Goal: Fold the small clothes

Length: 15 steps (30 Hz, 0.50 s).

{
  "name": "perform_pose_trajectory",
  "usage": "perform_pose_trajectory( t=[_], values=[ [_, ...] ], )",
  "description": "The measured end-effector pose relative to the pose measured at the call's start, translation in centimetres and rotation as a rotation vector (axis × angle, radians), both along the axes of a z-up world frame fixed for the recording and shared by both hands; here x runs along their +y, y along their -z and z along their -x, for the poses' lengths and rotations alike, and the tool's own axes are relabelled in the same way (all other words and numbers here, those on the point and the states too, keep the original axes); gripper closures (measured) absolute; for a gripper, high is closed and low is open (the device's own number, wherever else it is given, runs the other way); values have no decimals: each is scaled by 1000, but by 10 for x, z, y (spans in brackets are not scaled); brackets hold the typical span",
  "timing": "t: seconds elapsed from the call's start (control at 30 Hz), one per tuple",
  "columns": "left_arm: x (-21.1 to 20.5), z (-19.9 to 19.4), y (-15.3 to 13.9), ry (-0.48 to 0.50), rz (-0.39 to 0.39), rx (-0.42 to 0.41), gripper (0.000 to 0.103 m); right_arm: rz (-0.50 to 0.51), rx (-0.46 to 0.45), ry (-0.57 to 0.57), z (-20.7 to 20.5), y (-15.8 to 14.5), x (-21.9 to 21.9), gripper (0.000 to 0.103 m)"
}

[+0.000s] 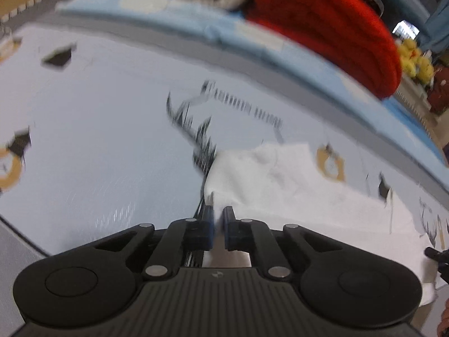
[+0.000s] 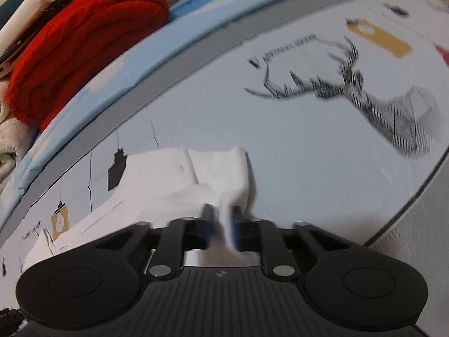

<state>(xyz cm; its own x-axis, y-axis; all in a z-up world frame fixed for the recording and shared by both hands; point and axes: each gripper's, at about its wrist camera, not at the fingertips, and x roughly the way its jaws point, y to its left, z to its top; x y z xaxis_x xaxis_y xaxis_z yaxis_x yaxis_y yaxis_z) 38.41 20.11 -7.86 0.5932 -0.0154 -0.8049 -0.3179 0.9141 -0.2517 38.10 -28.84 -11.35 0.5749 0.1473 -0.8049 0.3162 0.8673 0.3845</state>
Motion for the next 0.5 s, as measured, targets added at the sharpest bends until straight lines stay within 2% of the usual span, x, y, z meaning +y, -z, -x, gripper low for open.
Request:
perform_pose_trajectory(
  t=[0.1, 0.17, 0.2, 0.23, 0.27, 0.33, 0.4, 0.5],
  values=[
    [-4, 1, -20, 0, -15, -90, 95, -28, -125, 27, 5, -19, -4, 95],
    [-6, 2, -29, -14, -50, -104, 85, 8, -195, 25, 8, -32, -1, 94],
    [-5, 1, -30, -10, -51, -83, 60, 40, -204, 38, 8, -35, -1, 88],
    [-4, 1, -31, -12, -45, -61, 49, 81, -193, 51, 8, -37, 0, 82],
    [-3, 4, -31, -25, -42, -54, 48, 106, -155, 43, 6, -36, -1, 69],
    [0, 8, -32, -28, -34, -39, 49, 74, -103, 40, 7, -32, -7, 67],
    [3, 13, -33, -27, 12, -23, 49, 44, -68, 33, 10, -30, -9, 67],
    [7, 20, -27, -7, 93, 43, 49, 43, 15, -68, 12, -24, -2, 62]
  ],
)
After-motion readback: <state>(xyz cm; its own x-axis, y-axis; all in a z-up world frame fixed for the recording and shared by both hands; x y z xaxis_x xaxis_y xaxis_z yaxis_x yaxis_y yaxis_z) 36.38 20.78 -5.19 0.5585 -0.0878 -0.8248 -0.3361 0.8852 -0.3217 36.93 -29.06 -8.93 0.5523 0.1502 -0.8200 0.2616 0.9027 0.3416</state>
